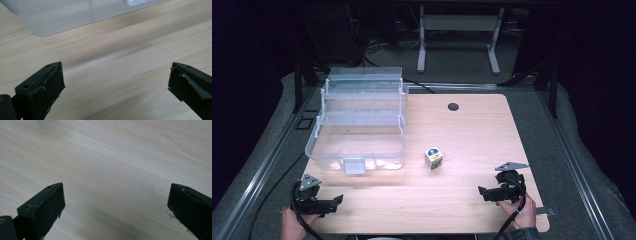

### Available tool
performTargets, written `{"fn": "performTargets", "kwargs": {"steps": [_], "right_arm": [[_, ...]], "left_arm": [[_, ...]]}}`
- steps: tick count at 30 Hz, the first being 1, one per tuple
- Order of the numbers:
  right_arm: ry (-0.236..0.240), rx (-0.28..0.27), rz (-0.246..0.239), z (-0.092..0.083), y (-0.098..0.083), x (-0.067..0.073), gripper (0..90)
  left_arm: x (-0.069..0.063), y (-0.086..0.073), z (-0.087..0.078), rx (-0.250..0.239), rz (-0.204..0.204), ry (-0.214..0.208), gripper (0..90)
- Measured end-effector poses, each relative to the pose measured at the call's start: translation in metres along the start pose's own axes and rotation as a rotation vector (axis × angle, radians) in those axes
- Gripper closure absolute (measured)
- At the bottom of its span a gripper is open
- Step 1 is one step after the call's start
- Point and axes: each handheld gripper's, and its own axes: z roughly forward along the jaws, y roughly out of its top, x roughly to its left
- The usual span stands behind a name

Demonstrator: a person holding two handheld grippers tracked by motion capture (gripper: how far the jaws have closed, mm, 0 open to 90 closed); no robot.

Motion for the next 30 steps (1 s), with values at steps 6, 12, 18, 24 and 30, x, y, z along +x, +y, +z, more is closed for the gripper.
{"fn": "performTargets", "kwargs": {"steps": [6, 12, 18, 24, 30], "right_arm": [[0.014, 0.018, -0.002, 0.001, 0.003, 0.003, 1.9], [0.02, 0.033, -0.033, 0.006, 0.014, 0.011, 1.8], [0.041, 0.034, -0.057, 0.008, 0.031, 0.017, 1.5], [0.053, 0.052, -0.084, 0.015, 0.05, 0.026, 0.5], [0.076, 0.073, -0.114, 0.024, 0.068, 0.037, 0.2]], "left_arm": [[0.001, -0.001, 0.001, 0.005, -0.007, 0.007, 0.3], [0.002, -0.002, -0.001, 0.009, -0.012, 0.01, 0.3], [0.001, -0.001, 0.001, 0.012, -0.015, 0.008, 0.4], [0.003, 0.0, 0.0, 0.011, -0.016, 0.001, 0.4], [0.004, -0.001, 0.0, 0.02, -0.022, 0.005, 0.3]]}}
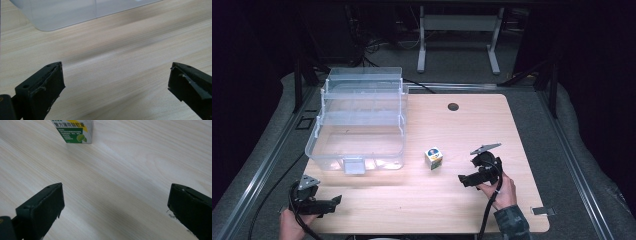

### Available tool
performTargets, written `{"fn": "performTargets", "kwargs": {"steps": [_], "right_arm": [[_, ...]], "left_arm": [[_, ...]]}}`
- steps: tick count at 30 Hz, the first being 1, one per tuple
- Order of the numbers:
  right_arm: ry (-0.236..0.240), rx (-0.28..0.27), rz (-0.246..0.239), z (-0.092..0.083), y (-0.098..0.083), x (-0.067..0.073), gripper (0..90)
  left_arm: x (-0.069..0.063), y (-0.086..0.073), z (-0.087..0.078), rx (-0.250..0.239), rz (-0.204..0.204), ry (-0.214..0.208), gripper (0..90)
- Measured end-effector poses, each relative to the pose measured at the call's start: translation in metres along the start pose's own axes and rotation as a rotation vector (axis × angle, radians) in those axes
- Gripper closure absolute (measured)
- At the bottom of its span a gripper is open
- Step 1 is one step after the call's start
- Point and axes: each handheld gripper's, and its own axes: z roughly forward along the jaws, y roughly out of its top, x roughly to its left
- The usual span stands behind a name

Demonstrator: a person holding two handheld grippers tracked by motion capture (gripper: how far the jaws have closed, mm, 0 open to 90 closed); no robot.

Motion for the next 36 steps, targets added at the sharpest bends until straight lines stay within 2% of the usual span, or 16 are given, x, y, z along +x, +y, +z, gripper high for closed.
{"fn": "performTargets", "kwargs": {"steps": [5, 14, 15, 16, 18, 20, 21, 29, 33, 34, 36], "right_arm": [[0.032, 0.033, -0.023, 0.008, 0.016, 0.006, 0.2], [0.046, 0.056, -0.064, 0.016, 0.049, 0.017, 0.7], [0.088, 0.046, -0.064, 0.018, 0.053, 0.018, 0.7], [0.094, 0.045, -0.071, 0.019, 0.057, 0.02, 0.8], [0.136, 0.029, -0.078, 0.023, 0.065, 0.024, 1.1], [0.164, 0.045, -0.084, 0.027, 0.073, 0.028, 1.2], [0.07, 0.08, -0.1, 0.026, 0.077, 0.033, 1.2], [0.059, 0.121, -0.111, 0.044, 0.102, 0.045, 3.0], [0.057, 0.143, -0.115, 0.055, 0.11, 0.05, 10.8], [0.043, 0.154, -0.122, 0.057, 0.112, 0.051, 14.2], [0.036, 0.166, -0.119, 0.062, 0.114, 0.053, 15.2]], "left_arm": [[-0.001, 0.001, 0.001, -0.002, 0.001, -0.002, 0.3], [0.0, -0.001, 0.003, -0.003, -0.007, -0.012, 0.2], [0.0, -0.001, 0.003, -0.002, -0.007, -0.012, 0.2], [0.0, -0.001, 0.003, -0.002, -0.006, -0.013, 0.2], [0.0, -0.001, 0.003, -0.002, -0.011, -0.015, 0.2], [0.0, -0.002, 0.003, 0.001, -0.01, -0.019, 0.2], [0.0, -0.002, 0.003, 0.002, -0.011, -0.018, 0.3], [0.0, -0.003, 0.003, 0.001, -0.01, -0.015, 0.3], [0.0, -0.002, 0.004, 0.006, -0.004, -0.017, 0.3], [0.0, -0.002, 0.004, 0.009, -0.003, -0.014, 0.3], [-0.001, -0.002, 0.004, 0.009, -0.002, -0.011, 0.3]]}}
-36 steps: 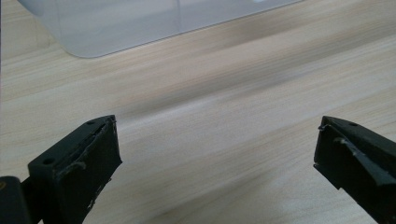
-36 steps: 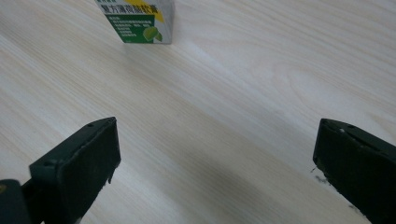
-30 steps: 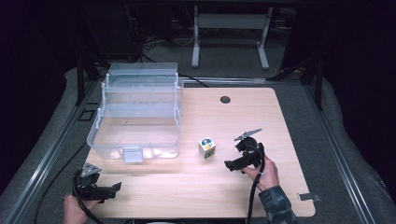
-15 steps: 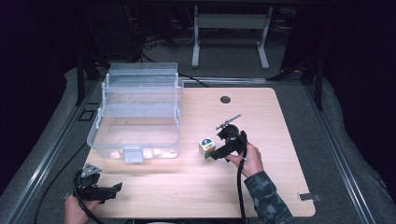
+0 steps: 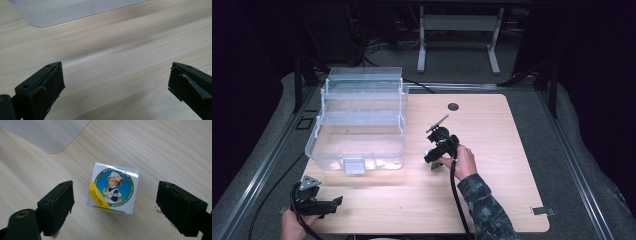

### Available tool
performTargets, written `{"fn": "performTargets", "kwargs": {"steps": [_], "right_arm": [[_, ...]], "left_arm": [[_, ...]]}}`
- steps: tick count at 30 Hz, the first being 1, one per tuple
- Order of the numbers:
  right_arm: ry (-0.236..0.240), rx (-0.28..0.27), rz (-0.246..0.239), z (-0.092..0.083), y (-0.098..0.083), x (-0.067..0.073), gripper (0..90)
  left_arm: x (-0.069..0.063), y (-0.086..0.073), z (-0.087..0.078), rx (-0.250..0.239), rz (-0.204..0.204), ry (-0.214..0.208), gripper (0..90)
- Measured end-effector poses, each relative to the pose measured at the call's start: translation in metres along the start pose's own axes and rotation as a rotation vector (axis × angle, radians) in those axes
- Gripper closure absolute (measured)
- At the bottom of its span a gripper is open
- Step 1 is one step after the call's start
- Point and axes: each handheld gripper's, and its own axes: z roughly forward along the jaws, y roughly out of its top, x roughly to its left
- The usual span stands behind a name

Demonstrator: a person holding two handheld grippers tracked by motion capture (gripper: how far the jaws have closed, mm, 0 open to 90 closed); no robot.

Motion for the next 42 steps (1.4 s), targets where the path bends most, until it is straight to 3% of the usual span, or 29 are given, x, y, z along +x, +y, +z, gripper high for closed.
{"fn": "performTargets", "kwargs": {"steps": [3, 6, 12, 16, 18, 25, 42], "right_arm": [[0.019, 0.014, 0.006, 0.007, 0.003, 0.0, 18.9], [-0.035, 0.036, -0.003, 0.012, 0.005, 0.001, 21.6], [-0.047, 0.064, -0.005, 0.02, 0.009, 0.004, 34.0], [-0.024, 0.06, 0.004, 0.022, 0.009, 0.005, 41.6], [-0.041, 0.059, 0.005, 0.022, 0.009, 0.005, 43.4], [-0.04, 0.019, -0.006, 0.008, 0.004, 0.002, 45.1], [-0.059, 0.003, -0.007, -0.028, -0.017, -0.012, 45.5]], "left_arm": [[0.001, 0.0, -0.001, 0.002, 0.002, 0.002, 0.3], [0.001, 0.0, -0.001, 0.0, -0.005, 0.004, 0.3], [0.0, 0.001, 0.0, 0.012, 0.006, 0.011, 0.3], [-0.001, 0.001, 0.0, 0.014, 0.01, 0.012, 0.3], [-0.001, 0.001, -0.001, 0.015, 0.006, 0.014, 0.2], [-0.003, 0.003, -0.001, 0.013, 0.011, 0.013, 0.2], [-0.005, 0.008, -0.003, 0.008, 0.019, 0.012, 0.3]]}}
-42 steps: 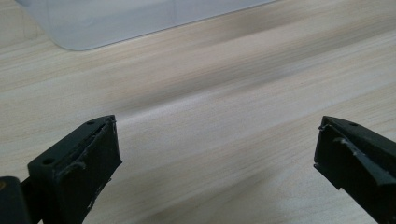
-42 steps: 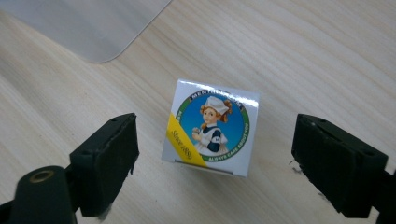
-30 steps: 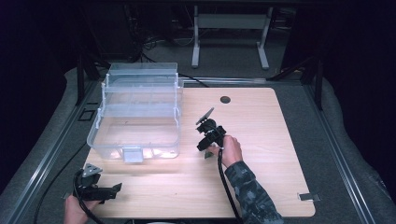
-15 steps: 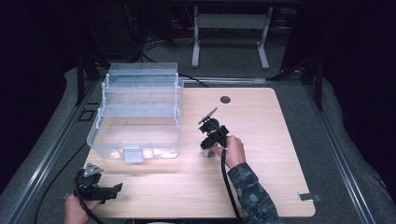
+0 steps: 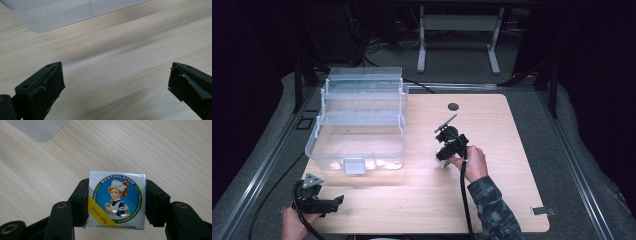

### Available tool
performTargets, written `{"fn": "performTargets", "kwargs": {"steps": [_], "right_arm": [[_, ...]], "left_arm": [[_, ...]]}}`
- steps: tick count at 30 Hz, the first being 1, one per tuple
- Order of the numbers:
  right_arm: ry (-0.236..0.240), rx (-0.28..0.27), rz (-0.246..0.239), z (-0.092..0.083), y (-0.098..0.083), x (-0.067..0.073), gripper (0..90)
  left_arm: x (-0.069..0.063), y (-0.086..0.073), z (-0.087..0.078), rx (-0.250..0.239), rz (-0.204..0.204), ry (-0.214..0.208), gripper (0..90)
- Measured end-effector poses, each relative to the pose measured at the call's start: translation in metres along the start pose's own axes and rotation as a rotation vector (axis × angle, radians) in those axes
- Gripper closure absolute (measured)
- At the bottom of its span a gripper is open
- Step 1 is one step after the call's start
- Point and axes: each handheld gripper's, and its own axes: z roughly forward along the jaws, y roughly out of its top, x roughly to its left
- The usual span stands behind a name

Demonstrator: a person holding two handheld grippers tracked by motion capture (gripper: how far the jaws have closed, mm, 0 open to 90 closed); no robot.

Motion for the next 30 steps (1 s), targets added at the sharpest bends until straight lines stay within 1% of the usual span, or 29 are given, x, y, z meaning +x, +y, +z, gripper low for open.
{"fn": "performTargets", "kwargs": {"steps": [3, 6, 8, 9, 10, 11, 12, 13, 14, 15, 17, 18, 21, 22, 24, 25, 26, 27, 28, 30], "right_arm": [[-0.005, 0.007, 0.002, -0.006, -0.005, -0.006, 45.5], [-0.017, 0.007, 0.012, -0.012, -0.012, -0.012, 45.5], [-0.002, 0.004, 0.019, -0.016, -0.018, -0.017, 45.5], [-0.02, 0.013, 0.023, -0.018, -0.02, -0.019, 45.5], [0.005, 0.004, 0.029, -0.019, -0.024, -0.022, 45.5], [-0.053, 0.029, 0.029, -0.022, -0.026, -0.023, 45.5], [0.015, 0.003, 0.038, -0.022, -0.031, -0.027, 45.5], [-0.065, 0.042, 0.037, -0.026, -0.033, -0.028, 45.5], [-0.034, 0.023, 0.049, -0.026, -0.037, -0.031, 45.5], [-0.061, 0.032, 0.054, -0.028, -0.04, -0.034, 45.5], [-0.037, 0.023, 0.071, -0.03, -0.048, -0.042, 45.5], [-0.049, 0.028, 0.081, -0.032, -0.052, -0.045, 45.5], [-0.061, 0.033, 0.104, -0.036, -0.064, -0.054, 45.5], [-0.073, 0.035, 0.113, -0.037, -0.067, -0.057, 45.5], [-0.072, 0.038, 0.125, -0.04, -0.075, -0.062, 45.5], [-0.099, 0.047, 0.131, -0.041, -0.079, -0.064, 45.5], [-0.102, 0.05, 0.142, -0.042, -0.084, -0.067, 45.5], [-0.089, 0.047, 0.149, -0.043, -0.087, -0.069, 45.5], [-0.103, 0.053, 0.156, -0.044, -0.092, -0.071, 45.5], [-0.1, 0.055, 0.18, -0.047, -0.101, -0.077, 45.5]], "left_arm": [[0.0, 0.001, -0.001, -0.005, 0.001, 0.001, 0.3], [-0.001, 0.001, 0.0, 0.001, 0.009, 0.008, 0.2], [-0.001, 0.0, 0.0, 0.002, 0.007, 0.006, 0.2], [-0.001, 0.0, 0.001, 0.002, 0.005, 0.007, 0.3], [-0.001, 0.0, 0.001, 0.001, 0.004, 0.006, 0.3], [-0.001, 0.0, 0.001, 0.002, 0.008, 0.007, 0.3], [-0.001, 0.0, 0.0, 0.001, 0.007, 0.006, 0.3], [-0.001, 0.0, 0.0, 0.001, 0.008, 0.006, 0.3], [-0.001, 0.001, 0.001, 0.001, 0.009, 0.006, 0.3], [-0.002, 0.001, 0.001, 0.0, 0.009, 0.006, 0.3], [-0.002, 0.001, 0.0, -0.008, 0.012, 0.011, 0.3], [-0.002, 0.001, 0.0, -0.011, 0.01, 0.009, 0.3], [-0.002, 0.001, 0.001, -0.009, 0.01, 0.01, 0.3], [-0.002, 0.001, 0.001, -0.008, 0.009, 0.008, 0.3], [-0.003, 0.0, 0.002, -0.009, 0.009, 0.004, 0.3], [-0.003, 0.0, 0.002, -0.009, 0.008, 0.004, 0.3], [-0.003, 0.0, 0.002, -0.008, 0.009, 0.003, 0.3], [-0.003, 0.0, 0.002, -0.006, 0.011, 0.003, 0.4], [-0.002, 0.0, 0.002, -0.006, 0.014, 0.006, 0.4], [-0.002, -0.001, 0.002, -0.004, 0.015, 0.003, 0.5]]}}
